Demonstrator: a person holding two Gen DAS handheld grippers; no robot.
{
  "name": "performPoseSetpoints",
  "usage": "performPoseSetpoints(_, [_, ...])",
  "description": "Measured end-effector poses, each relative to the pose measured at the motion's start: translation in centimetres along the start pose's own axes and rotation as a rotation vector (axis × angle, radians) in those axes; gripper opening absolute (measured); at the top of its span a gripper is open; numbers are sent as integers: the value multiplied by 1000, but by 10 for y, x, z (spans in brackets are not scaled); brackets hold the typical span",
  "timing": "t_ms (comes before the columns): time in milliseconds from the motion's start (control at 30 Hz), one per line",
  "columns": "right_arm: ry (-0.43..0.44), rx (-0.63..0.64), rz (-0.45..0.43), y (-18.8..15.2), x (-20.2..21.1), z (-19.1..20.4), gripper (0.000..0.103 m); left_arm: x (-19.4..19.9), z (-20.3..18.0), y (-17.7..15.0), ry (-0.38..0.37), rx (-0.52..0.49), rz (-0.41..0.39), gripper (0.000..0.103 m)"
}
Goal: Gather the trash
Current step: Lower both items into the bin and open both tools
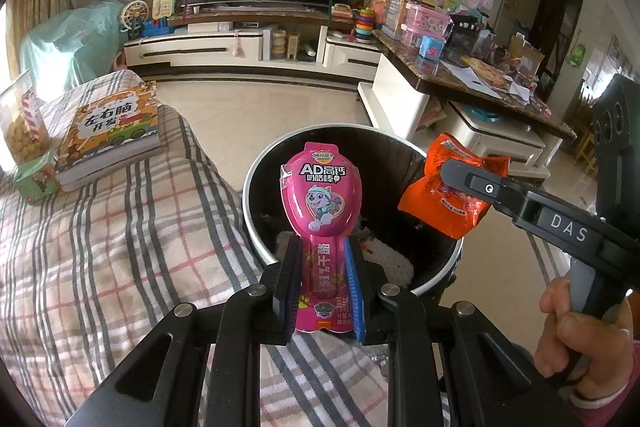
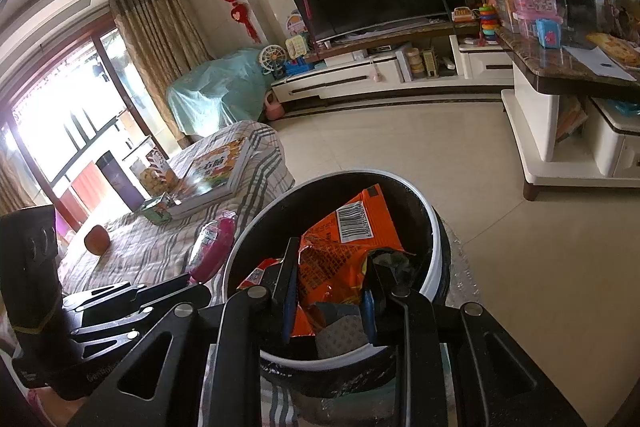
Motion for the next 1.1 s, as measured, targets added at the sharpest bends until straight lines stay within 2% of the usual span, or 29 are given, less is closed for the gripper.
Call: performPoseSetpoints(1100, [-22,11,45,7,-20,-4,25,-39,-6,19,14,15,60,19])
Point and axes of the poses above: each gripper's, at about its wrist camera, not at the fingertips, and x roughly against the way its jaws point, z to its left, y to its top, the point moved 8 cm from there along -x, roughly the way its jaws point, and after that the axes turned 12 degrees about -y, right-handed, at the moved point
